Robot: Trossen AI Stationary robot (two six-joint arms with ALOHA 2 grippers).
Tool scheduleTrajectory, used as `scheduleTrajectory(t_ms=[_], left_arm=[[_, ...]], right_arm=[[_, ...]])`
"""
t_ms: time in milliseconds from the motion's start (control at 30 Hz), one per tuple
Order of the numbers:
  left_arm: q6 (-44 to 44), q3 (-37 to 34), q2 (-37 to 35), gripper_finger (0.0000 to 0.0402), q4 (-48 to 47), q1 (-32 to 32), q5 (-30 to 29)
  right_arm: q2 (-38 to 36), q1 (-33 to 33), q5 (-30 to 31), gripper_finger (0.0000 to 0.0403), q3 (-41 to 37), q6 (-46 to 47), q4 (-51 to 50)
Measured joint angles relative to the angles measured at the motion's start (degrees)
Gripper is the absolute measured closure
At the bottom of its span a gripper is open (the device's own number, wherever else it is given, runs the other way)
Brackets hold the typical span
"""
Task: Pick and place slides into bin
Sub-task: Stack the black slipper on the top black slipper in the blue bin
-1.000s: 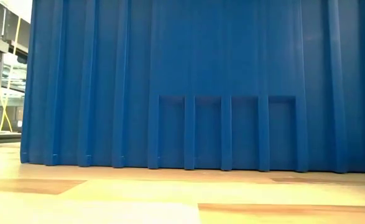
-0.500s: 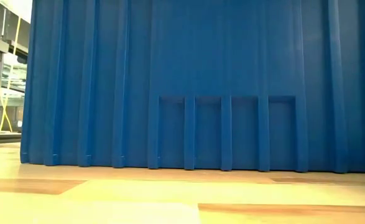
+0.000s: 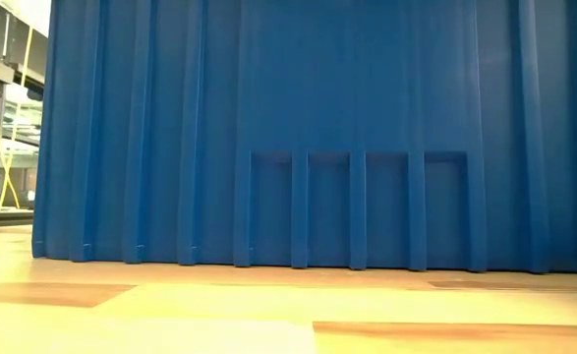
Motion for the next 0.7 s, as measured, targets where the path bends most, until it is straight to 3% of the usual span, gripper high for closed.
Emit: scheduleTrajectory(t_ms=[200, 567, 700], left_arm=[[0.2, -0.1, 1.4, 0.0102, -1.0, 0.0, 1.6], [0.3, 0.0, 2.1, 0.0321, 0.2, 2.2, 2.0], [0.5, 0.0, 1.7, 0.0372, 0.4, 2.2, 2.1]], right_arm=[[0.1, 0.0, 0.3, 0.0403, 0.0, -0.6, 0.1], [0.0, 0.0, 0.7, 0.0403, 0.0, -0.6, 0.0], [0.0, 0.0, 0.7, 0.0403, 0.0, -0.6, 0.0]])
